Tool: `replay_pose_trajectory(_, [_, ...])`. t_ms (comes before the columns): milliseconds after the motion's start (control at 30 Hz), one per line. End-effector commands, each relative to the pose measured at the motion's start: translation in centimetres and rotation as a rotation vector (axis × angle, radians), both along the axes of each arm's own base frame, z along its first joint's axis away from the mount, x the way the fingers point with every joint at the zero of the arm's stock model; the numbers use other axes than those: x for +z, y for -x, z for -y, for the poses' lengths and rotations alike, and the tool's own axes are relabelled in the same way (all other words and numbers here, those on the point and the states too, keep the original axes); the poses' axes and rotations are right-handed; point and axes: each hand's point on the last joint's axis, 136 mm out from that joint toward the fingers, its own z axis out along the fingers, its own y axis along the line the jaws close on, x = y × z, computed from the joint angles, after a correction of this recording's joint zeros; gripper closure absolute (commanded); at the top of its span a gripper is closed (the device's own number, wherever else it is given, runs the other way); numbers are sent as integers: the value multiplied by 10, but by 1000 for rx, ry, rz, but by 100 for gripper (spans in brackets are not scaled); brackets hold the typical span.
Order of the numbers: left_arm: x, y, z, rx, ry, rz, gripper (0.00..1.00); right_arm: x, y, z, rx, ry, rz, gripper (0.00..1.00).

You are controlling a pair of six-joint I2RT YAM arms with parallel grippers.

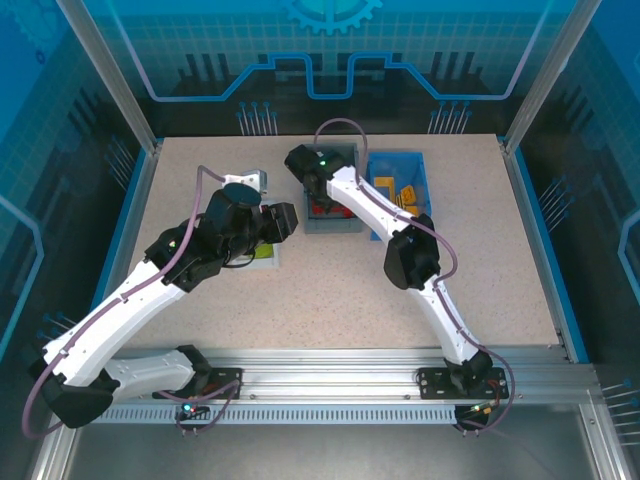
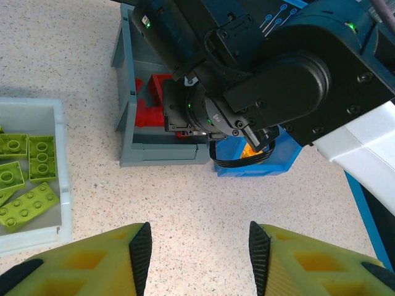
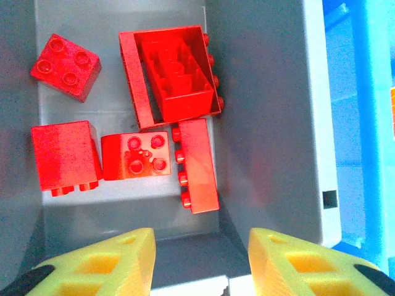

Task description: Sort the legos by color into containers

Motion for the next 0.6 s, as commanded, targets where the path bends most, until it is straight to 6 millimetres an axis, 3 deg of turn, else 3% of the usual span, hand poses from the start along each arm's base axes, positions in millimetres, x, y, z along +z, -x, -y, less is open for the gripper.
replay_pose_trajectory(0, [6,5,-9,1,-9,10,51,81,10,-5,19,-58,153,57])
replay_pose_trajectory(167, [-5,6,-42,89,-18,-74,51,160,43,-5,102,-113,329,58])
replay_pose_trajectory(300, [-26,9,-81,205,-3,-168,47,187,83,25,151,-209,461,45])
replay_pose_trajectory(367, [-42,11,-105,290,32,-219,41,185,105,53,155,-230,509,29])
replay_pose_trajectory(400, [-50,12,-116,335,55,-237,35,183,113,68,146,-234,524,6])
replay_pose_trajectory(433, [-61,13,-128,383,86,-259,26,176,123,88,126,-228,529,0])
replay_pose_trajectory(467, [-68,11,-135,408,128,-257,2,168,132,111,83,-222,535,0])
replay_pose_trajectory(567, [-92,1,-147,436,183,-209,1,150,160,167,1,-155,581,0])
